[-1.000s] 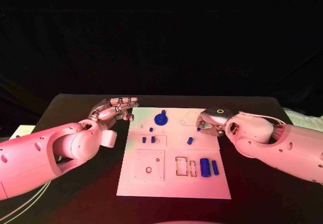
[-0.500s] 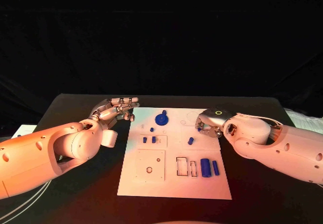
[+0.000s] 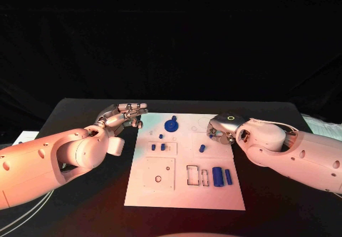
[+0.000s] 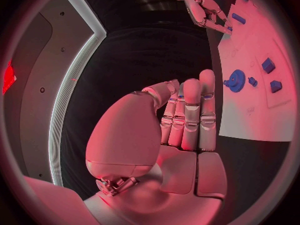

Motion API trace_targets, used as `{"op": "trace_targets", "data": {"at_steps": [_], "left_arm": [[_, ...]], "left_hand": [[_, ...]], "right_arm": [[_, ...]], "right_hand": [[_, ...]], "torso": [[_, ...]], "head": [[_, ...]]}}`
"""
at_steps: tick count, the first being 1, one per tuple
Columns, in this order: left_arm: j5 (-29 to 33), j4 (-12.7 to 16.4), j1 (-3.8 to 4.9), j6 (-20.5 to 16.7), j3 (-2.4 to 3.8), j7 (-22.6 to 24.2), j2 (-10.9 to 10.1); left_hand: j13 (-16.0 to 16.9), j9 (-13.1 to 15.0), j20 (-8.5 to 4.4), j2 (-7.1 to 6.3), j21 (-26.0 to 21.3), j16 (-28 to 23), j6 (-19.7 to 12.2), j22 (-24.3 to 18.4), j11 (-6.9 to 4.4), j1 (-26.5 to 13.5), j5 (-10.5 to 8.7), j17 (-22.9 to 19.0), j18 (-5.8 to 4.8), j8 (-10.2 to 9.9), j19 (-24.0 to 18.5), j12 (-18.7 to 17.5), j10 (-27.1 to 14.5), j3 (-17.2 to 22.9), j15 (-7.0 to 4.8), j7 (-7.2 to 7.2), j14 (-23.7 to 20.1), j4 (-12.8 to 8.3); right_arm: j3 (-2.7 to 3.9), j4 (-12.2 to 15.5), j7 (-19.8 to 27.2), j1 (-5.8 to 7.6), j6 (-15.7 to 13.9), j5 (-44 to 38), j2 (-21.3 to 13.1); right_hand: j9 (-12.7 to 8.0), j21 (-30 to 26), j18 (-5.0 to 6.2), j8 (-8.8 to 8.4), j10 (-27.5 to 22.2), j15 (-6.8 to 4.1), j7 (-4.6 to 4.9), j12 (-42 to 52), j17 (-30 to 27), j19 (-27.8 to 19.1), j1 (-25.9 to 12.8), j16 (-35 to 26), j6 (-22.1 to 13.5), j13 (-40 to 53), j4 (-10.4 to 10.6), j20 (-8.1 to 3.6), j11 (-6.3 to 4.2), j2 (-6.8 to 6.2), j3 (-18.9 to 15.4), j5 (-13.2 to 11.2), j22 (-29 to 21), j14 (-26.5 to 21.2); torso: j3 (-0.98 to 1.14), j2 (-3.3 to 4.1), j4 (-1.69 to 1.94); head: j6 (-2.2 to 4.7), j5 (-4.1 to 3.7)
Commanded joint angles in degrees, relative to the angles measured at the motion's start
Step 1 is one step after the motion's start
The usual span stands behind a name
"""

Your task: Assemble the parts on the task board

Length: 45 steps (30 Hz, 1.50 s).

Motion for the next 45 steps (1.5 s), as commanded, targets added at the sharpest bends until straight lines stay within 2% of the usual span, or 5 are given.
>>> {"op": "trace_targets", "data": {"at_steps": [1, 11, 27, 37, 45], "left_arm": [[-0.76, 0.09, -0.01, 0.26, 0.03, -0.23, 0.03], [-0.79, -0.07, -0.01, 0.29, 0.03, -0.37, 0.12], [-0.79, -0.33, -0.02, 0.62, 0.03, -0.73, 0.22], [-0.79, -0.40, -0.03, 0.98, 0.03, -0.74, 0.60], [-0.79, -0.16, -0.03, 1.25, 0.03, -0.71, 0.77]], "left_hand": [[-0.05, -0.06, -0.35, 0.13, -0.13, -0.16, -0.37, 0.08, -0.05, 0.61, 0.27, -0.09, 0.69, -0.09, 0.05, 0.25, -0.55, -0.10, 0.09, 0.10, -0.50, -0.37], [-0.07, -0.06, -0.36, 0.13, -0.08, -0.15, -0.46, 0.13, 0.00, 0.68, 0.27, -0.16, 0.69, -0.11, 0.04, 0.32, -0.67, -0.08, 0.10, 0.15, -0.51, -0.53], [-0.09, -0.07, -0.35, 0.12, -0.06, -0.15, -0.55, 0.16, 0.04, 0.66, 0.28, -0.21, 0.68, -0.13, 0.04, 0.35, -0.78, -0.08, 0.12, 0.20, -0.52, -0.59], [-0.12, -0.08, -0.34, 0.09, -0.03, -0.14, -0.69, 0.21, 0.10, 0.61, 0.33, -0.28, 0.66, -0.16, 0.02, 0.39, -0.95, -0.10, 0.16, 0.26, -0.53, -0.67], [-0.13, -0.08, -0.33, 0.06, -0.02, -0.14, -0.73, 0.22, 0.11, 0.59, 0.33, -0.29, 0.66, -0.16, 0.01, 0.40, -0.99, -0.11, 0.17, 0.27, -0.54, -0.69]], "right_arm": [[-0.22, 0.33, -0.50, -0.33, -1.57, -1.06, 0.05], [-0.05, 1.93, -1.70, -0.28, -6.62, -0.57, -0.83], [0.65, 8.17, -3.87, 0.06, -7.61, 1.07, -2.62], [0.70, 14.18, -2.66, -0.77, -8.00, 1.75, 0.99], [0.32, 14.98, -1.46, -3.01, -6.56, 1.86, 5.15]], "right_hand": [[0.20, 0.39, 0.28, 0.04, 0.82, -0.06, 0.21, -0.20, 0.03, 0.51, 0.25, 0.38, 0.34, -0.09, -0.43, 0.08, -0.15, 0.88, 1.01, -0.32, 3.85, 2.45], [0.36, 0.48, 0.26, -0.17, 1.05, 0.00, 0.36, -0.62, 0.04, 0.55, -0.79, 0.48, 0.42, -0.38, -0.90, 0.16, -0.02, 0.61, 2.17, -0.51, 3.99, 2.41], [0.52, 0.57, 0.22, -0.27, 1.33, 0.28, 0.50, -0.85, -0.06, 0.61, -1.75, 0.48, 0.57, -0.59, -1.18, 0.36, 0.10, 0.21, 2.83, -0.57, 4.13, 2.35], [0.57, 0.56, 0.23, -0.41, 1.34, 0.44, 0.72, -1.01, -0.10, 0.58, -1.94, 0.50, 0.51, -0.73, -1.57, 0.55, 0.26, 0.12, 3.38, -0.52, 4.11, 2.31], [0.60, 0.47, 0.27, -0.47, 1.36, 0.58, 0.86, -1.07, -0.17, 0.47, -2.04, 0.47, 0.48, -0.80, -1.82, 0.67, 0.37, 0.07, 3.66, -0.50, 3.98, 2.28]], "torso": [[0.01, -0.06, -0.05], [-0.01, -0.10, 0.04], [0.01, -0.01, 0.04], [-0.11, -0.08, 0.13], [-0.18, 0.00, 0.00]], "head": [[0.01, -0.03], [0.05, -0.04], [0.20, 0.52], [-0.40, 1.96], [-0.75, 2.99]]}}
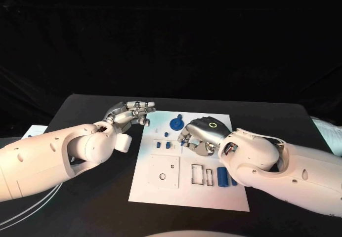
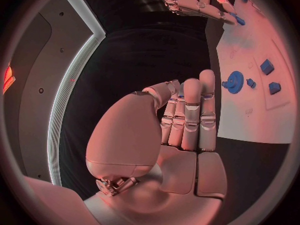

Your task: Assemble the parts on the task board

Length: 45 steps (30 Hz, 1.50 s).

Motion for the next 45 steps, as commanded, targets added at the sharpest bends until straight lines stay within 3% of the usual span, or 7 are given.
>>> {"op": "trace_targets", "data": {"at_steps": [1, 7, 12, 18, 45], "left_arm": [[-0.24, 0.27, -0.02, 1.18, 0.03, 0.23, 0.14], [-0.24, 0.56, -0.02, 1.30, 0.03, 0.15, 0.06], [-0.24, 0.70, -0.01, 1.37, 0.03, 0.13, 0.00], [-0.24, 0.63, -0.01, 1.42, 0.04, 0.18, -0.04], [-0.25, 0.53, -0.01, 1.69, 0.04, 0.07, -0.11]], "left_hand": [[-0.09, -0.09, -0.33, -0.17, -0.02, -0.15, -0.32, 0.06, -0.09, 0.36, 0.34, -0.07, 0.66, -0.16, 0.01, 0.20, -0.38, -0.10, 0.06, -0.12, -0.45, -0.39], [-0.10, -0.09, -0.32, -0.19, -0.02, -0.14, -0.36, 0.07, -0.06, 0.30, 0.34, -0.09, 0.65, -0.16, 0.00, 0.22, -0.42, -0.13, 0.08, -0.10, -0.46, -0.40], [-0.10, -0.09, -0.32, -0.19, -0.02, -0.14, -0.36, 0.07, -0.06, 0.30, 0.34, -0.09, 0.65, -0.16, 0.00, 0.22, -0.42, -0.13, 0.08, -0.10, -0.46, -0.40], [-0.11, -0.09, -0.30, -0.20, -0.01, -0.14, -0.39, 0.09, -0.05, 0.24, 0.34, -0.13, 0.64, -0.16, -0.02, 0.26, -0.47, -0.16, 0.11, -0.08, -0.47, -0.41], [-0.12, -0.09, -0.30, -0.20, -0.01, -0.14, -0.43, 0.10, -0.04, 0.26, 0.36, -0.15, 0.64, -0.17, -0.04, 0.28, -0.53, -0.15, 0.11, -0.08, -0.48, -0.46]], "right_arm": [[-0.18, -0.22, 1.41, -0.89, 1.24, -0.02, 1.14], [-0.56, -1.69, 2.25, -2.64, 2.53, 0.32, 3.18], [-0.91, -3.09, 2.60, -3.33, 3.43, 0.70, 4.10], [-1.09, -3.53, 3.09, -4.00, 4.70, 1.13, 4.68], [-1.26, -4.91, 1.41, -4.46, 5.68, -0.44, 5.61]], "right_hand": [[0.12, 0.22, 0.28, 0.22, 0.13, 0.59, 0.46, -0.39, -0.09, 0.03, -0.46, 0.24, 0.08, 0.01, -0.13, 0.27, 0.17, -0.15, 0.38, 0.32, 3.93, 2.28], [0.13, 0.16, 0.31, 0.19, 0.12, 0.65, 0.51, -0.42, -0.18, -0.04, -0.53, 0.19, 0.06, -0.03, -0.29, 0.33, 0.22, -0.24, 0.46, 0.32, 3.85, 2.26], [0.15, 0.14, 0.32, 0.18, 0.11, 0.70, 0.56, -0.44, -0.22, -0.07, -0.65, 0.17, 0.06, -0.05, -0.36, 0.37, 0.26, -0.30, 0.46, 0.30, 3.81, 2.24], [0.23, 0.10, 0.33, 0.17, 0.09, 0.81, 0.61, -0.47, -0.24, -0.12, -1.27, 0.19, 0.12, -0.12, -0.43, 0.51, 0.36, -0.44, 0.30, 0.22, 3.78, 2.22], [0.26, 0.04, 0.36, 0.14, 0.05, 0.86, 0.62, -0.49, -0.28, -0.19, -1.60, 0.19, 0.09, -0.17, -0.49, 0.58, 0.39, -0.46, 0.19, 0.25, 3.70, 2.19]], "torso": [[-0.02, 0.07, -0.05], [0.03, 0.08, -0.11], [0.02, 0.08, -0.09], [0.14, 0.07, -0.12], [0.11, 0.09, -0.08]], "head": [[-0.16, 0.43], [-0.32, 0.62], [-0.56, 0.67], [-0.87, 0.83], [-1.25, 1.16]]}}
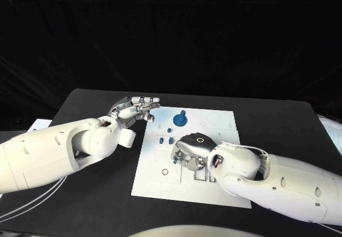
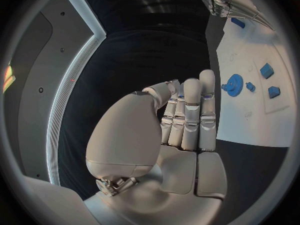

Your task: Assemble the parts on the task board

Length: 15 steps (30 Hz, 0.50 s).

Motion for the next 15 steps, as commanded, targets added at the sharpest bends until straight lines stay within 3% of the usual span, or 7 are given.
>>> {"op": "trace_targets", "data": {"at_steps": [1, 15], "left_arm": [[-0.21, 0.09, -0.01, 1.15, 0.04, 0.23, 0.03], [-0.21, 0.19, -0.01, 1.26, 0.04, 0.09, -0.04]], "left_hand": [[-0.08, -0.09, -0.30, -0.20, -0.01, -0.14, -0.43, 0.05, -0.04, 0.26, 0.36, -0.05, 0.65, -0.17, -0.04, 0.28, -0.53, 0.01, 0.02, -0.07, -0.40, -0.30], [-0.08, -0.09, -0.30, -0.20, -0.01, -0.14, -0.43, 0.05, -0.04, 0.26, 0.36, -0.05, 0.65, -0.17, -0.04, 0.28, -0.53, 0.01, 0.02, -0.07, -0.40, -0.30]], "right_arm": [[-0.05, -0.12, -0.85, -0.12, 1.00, -1.60, 0.28], [-0.49, -0.71, -1.84, -0.21, 5.63, -2.05, 1.20]], "right_hand": [[0.04, 0.05, 0.37, 0.35, -0.05, 0.43, 0.22, -0.40, -0.09, 0.03, -0.54, 0.19, 0.08, -0.08, -0.16, 0.36, 0.27, 0.00, -0.11, 0.01, 3.67, 2.19], [-0.05, -0.18, 0.46, -0.02, -0.96, 0.50, 0.34, -0.63, -0.47, -0.22, -1.87, -0.03, -0.68, -0.32, -0.23, 0.51, 0.48, -0.61, -0.84, 0.07, 3.39, 2.06]], "torso": [[0.00, 0.01, 0.01], [-0.03, -0.02, 0.01]], "head": [[0.02, 0.01], [-0.17, 0.03]]}}
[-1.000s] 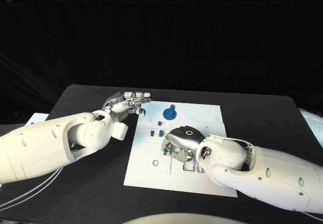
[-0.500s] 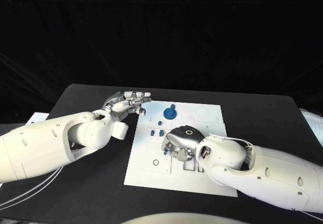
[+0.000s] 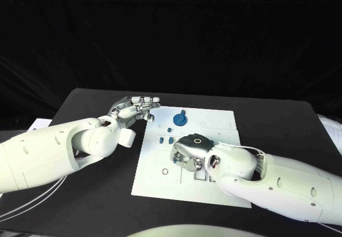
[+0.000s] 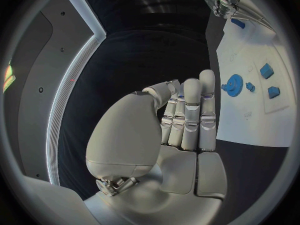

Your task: Assemble the parts on the task board

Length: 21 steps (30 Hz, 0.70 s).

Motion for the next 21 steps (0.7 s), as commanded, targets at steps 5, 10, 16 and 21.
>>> {"op": "trace_targets", "data": {"at_steps": [5, 10, 16, 21], "left_arm": [[-0.21, 0.19, -0.01, 1.15, 0.04, 0.04, -0.02], [-0.21, 0.21, -0.01, 1.27, 0.04, -0.14, -0.07], [-0.23, 0.15, -0.01, 1.57, 0.03, -0.32, -0.09], [-0.25, 0.02, -0.01, 1.84, 0.03, -0.54, -0.05]], "left_hand": [[-0.08, -0.09, -0.30, -0.20, -0.01, -0.14, -0.44, 0.06, -0.04, 0.26, 0.36, -0.06, 0.64, -0.17, -0.04, 0.28, -0.53, 0.01, 0.02, -0.07, -0.40, -0.30], [-0.10, -0.09, -0.28, -0.22, 0.02, -0.13, -0.54, 0.11, 0.00, 0.25, 0.38, -0.14, 0.64, -0.16, -0.08, 0.36, -0.68, 0.00, 0.04, -0.04, -0.44, -0.43], [-0.12, -0.09, -0.26, -0.25, 0.02, -0.14, -0.64, 0.13, 0.04, 0.19, 0.37, -0.19, 0.64, -0.18, -0.12, 0.39, -0.80, -0.03, 0.07, 0.01, -0.48, -0.48], [-0.12, -0.09, -0.26, -0.25, 0.02, -0.14, -0.64, 0.13, 0.04, 0.19, 0.37, -0.19, 0.64, -0.18, -0.12, 0.39, -0.80, -0.03, 0.07, 0.01, -0.48, -0.48]], "right_arm": [[-0.32, -0.59, -1.58, -0.17, 3.88, -0.53, 0.04], [-0.35, -0.66, -1.81, -0.17, 1.34, -0.51, -0.22], [-0.34, 0.13, -0.85, -0.17, -2.93, -0.43, -1.19], [0.16, 1.97, 0.18, -0.12, -5.30, 2.53, -3.81]], "right_hand": [[-1.91, -1.57, 0.89, -0.43, -6.83, 2.29, 2.02, -0.34, -1.65, -1.50, -4.79, -1.04, -7.02, -0.51, 1.51, 1.63, 1.86, -2.48, -3.46, 0.36, 1.54, 1.58], [-3.79, -5.20, 2.11, -0.36, -15.06, 3.54, 3.35, -0.11, -5.69, -5.03, -4.57, -3.97, -12.09, -0.42, 0.98, 3.06, 3.50, -2.44, -6.73, 0.27, -3.17, 0.40], [-4.11, -5.75, 2.24, -0.08, -14.07, 3.43, 3.28, 1.39, -6.82, -5.25, -3.50, -4.79, -11.79, -0.16, 0.41, 3.13, 3.34, -1.56, -7.54, 0.83, -3.72, 0.20], [-4.14, -5.02, 1.96, 0.27, -11.62, 2.97, 2.89, 3.16, -6.78, -4.15, -2.93, -4.67, -10.04, -0.16, 0.24, 2.74, 2.81, -0.75, -7.44, 1.47, -2.72, 0.44]], "torso": [[-0.02, -0.04, -0.02], [0.03, -0.04, -0.01], [0.07, -0.03, -0.02], [0.05, -0.05, 0.02]], "head": [[-0.03, -0.02], [0.04, -0.06], [0.25, -0.25], [0.43, -0.54]]}}
